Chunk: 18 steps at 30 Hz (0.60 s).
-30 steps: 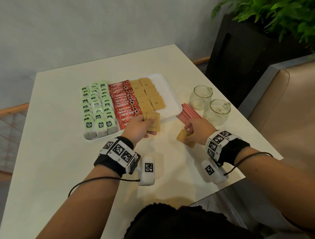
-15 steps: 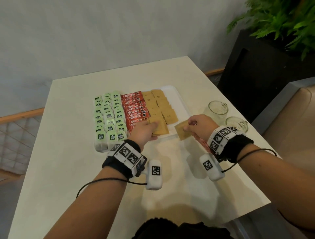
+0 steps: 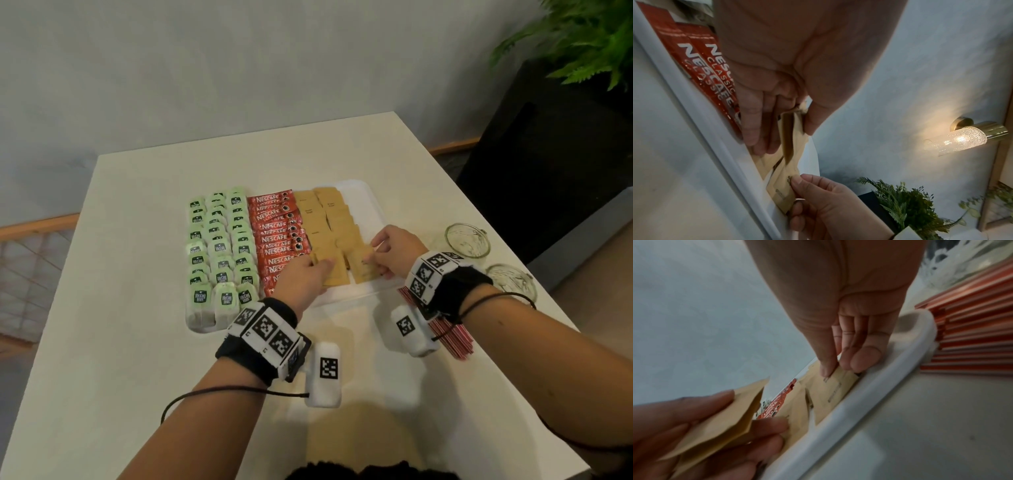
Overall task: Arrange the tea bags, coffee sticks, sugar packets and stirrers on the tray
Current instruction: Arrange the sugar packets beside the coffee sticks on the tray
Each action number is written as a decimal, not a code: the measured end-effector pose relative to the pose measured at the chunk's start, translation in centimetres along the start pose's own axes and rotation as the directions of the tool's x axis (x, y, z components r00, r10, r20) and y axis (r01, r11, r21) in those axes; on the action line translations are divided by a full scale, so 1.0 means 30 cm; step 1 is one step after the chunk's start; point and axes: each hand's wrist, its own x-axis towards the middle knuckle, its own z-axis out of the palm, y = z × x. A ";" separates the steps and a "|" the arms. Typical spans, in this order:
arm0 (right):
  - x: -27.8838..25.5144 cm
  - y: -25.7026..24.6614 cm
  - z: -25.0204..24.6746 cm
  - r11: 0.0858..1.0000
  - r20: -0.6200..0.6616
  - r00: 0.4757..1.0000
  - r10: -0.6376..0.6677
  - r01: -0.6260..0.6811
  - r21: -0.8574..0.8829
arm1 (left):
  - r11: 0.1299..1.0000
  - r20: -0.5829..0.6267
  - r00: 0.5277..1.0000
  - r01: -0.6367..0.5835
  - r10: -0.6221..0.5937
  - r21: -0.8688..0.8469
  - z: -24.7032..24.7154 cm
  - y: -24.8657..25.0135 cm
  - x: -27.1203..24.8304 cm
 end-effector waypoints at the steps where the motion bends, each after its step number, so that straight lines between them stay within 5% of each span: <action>1: 0.006 0.002 0.005 1.000 -0.003 1.000 -0.001 0.001 0.012 | 1.000 0.006 1.000 0.001 -0.001 -0.002 -0.001 0.000 0.003; 11: -0.034 -0.018 -0.016 0.988 -0.077 0.989 -0.124 0.130 0.080 | 0.973 0.093 0.996 0.018 0.003 -0.230 -0.017 0.000 -0.040; 18: -0.127 -0.056 -0.010 0.947 0.092 0.962 -0.257 0.232 0.222 | 0.907 0.180 0.982 0.131 -0.063 -0.400 0.012 0.031 -0.077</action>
